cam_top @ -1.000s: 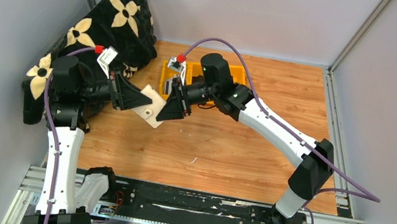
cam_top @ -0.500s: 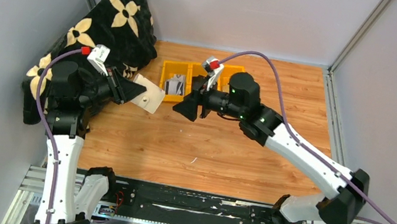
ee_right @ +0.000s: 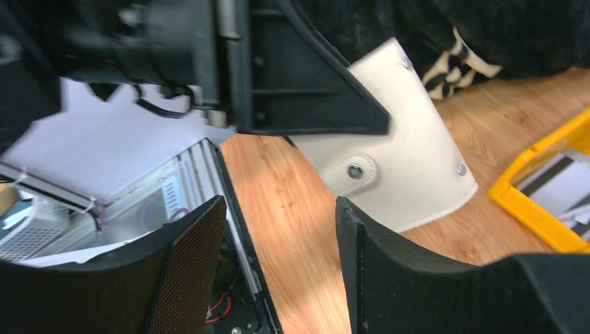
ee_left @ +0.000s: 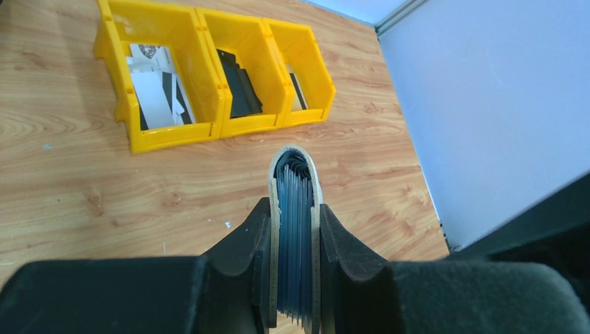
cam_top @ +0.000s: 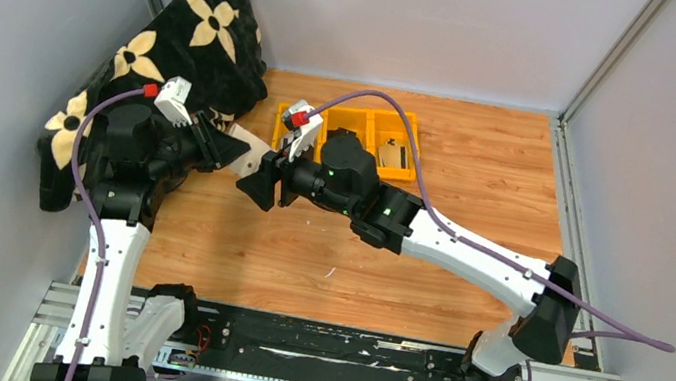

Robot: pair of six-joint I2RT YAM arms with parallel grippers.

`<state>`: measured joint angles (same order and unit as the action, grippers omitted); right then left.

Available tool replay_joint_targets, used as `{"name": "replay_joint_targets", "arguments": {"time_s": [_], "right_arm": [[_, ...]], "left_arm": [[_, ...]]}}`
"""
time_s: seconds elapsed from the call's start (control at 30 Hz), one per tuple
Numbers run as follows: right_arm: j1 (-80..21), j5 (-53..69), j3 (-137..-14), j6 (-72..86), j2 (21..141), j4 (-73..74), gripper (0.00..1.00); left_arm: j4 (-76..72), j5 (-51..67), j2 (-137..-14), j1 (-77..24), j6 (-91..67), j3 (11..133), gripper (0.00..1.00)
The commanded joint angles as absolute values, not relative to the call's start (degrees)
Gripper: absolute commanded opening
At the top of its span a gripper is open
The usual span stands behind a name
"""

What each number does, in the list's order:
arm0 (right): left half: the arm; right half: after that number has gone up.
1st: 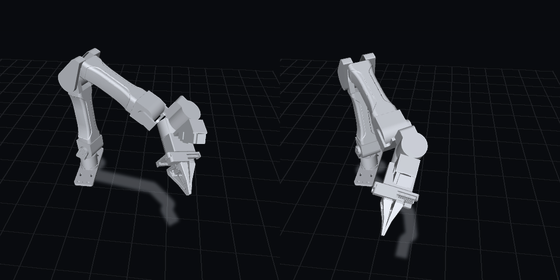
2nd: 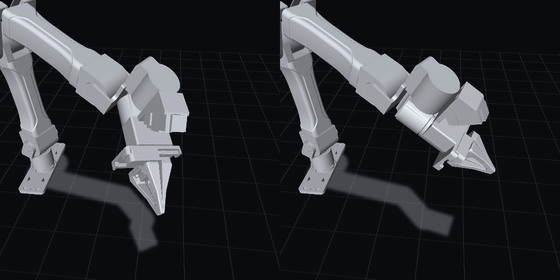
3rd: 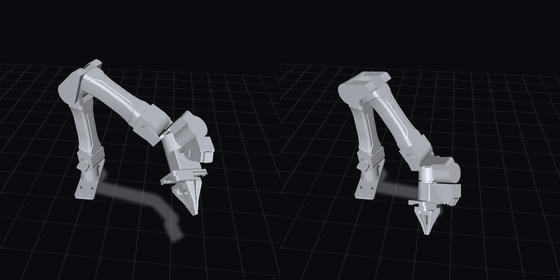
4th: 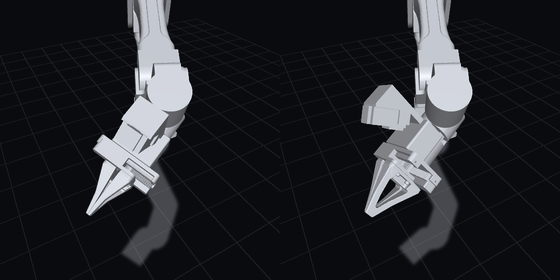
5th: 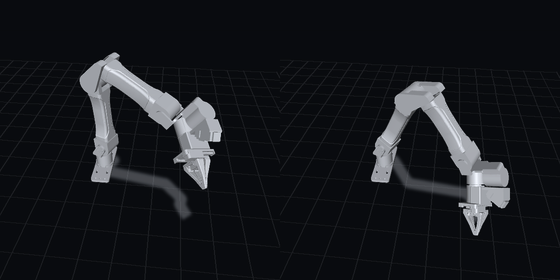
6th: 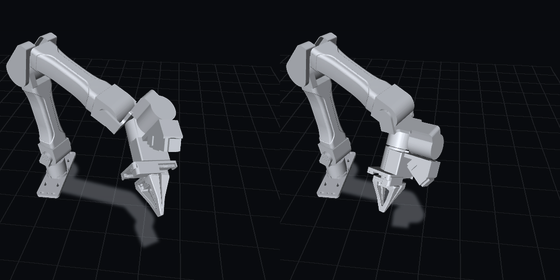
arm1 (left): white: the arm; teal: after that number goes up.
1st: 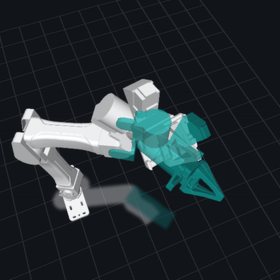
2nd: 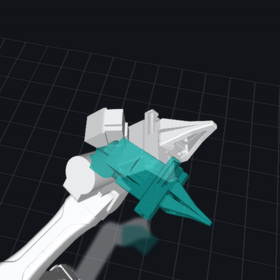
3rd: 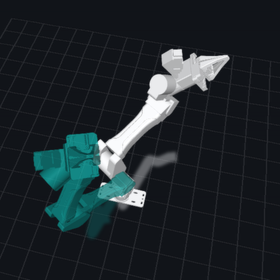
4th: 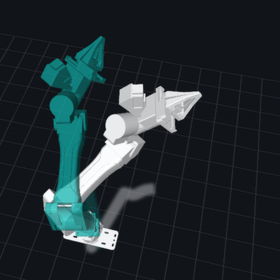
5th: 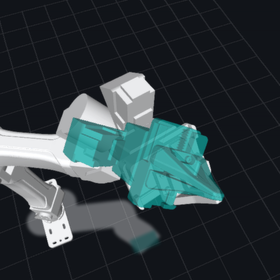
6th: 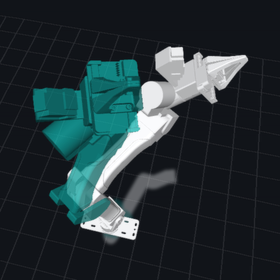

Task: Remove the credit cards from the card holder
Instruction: Open the card holder.

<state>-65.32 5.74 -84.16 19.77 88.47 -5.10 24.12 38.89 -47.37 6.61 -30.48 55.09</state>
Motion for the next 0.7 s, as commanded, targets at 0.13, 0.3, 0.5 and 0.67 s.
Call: {"name": "replay_joint_targets", "arguments": {"time_s": [0.13, 0.3, 0.5, 0.67], "right_arm": [[-65.6, 0.2, -85.3, 20.8, 90.5, -3.4, 0.62], [-65.4, 0.7, -86.1, 22.0, 92.2, -4.0, 0.61], [-63.8, 2.3, -85.9, 24.6, 93.6, -5.4, 0.60], [-63.1, 4.1, -87.0, 26.3, 95.2, -6.3, 0.57]], "left_arm": [[22.3, 39.7, -46.2, 6.3, -32.9, 56.0, 0.00], [21.6, 40.8, -45.9, 6.3, -34.7, 55.2, 0.00], [21.6, 41.9, -45.5, 6.4, -35.8, 55.7, 0.00], [21.2, 42.6, -45.3, 6.3, -37.3, 55.4, 0.00]]}}
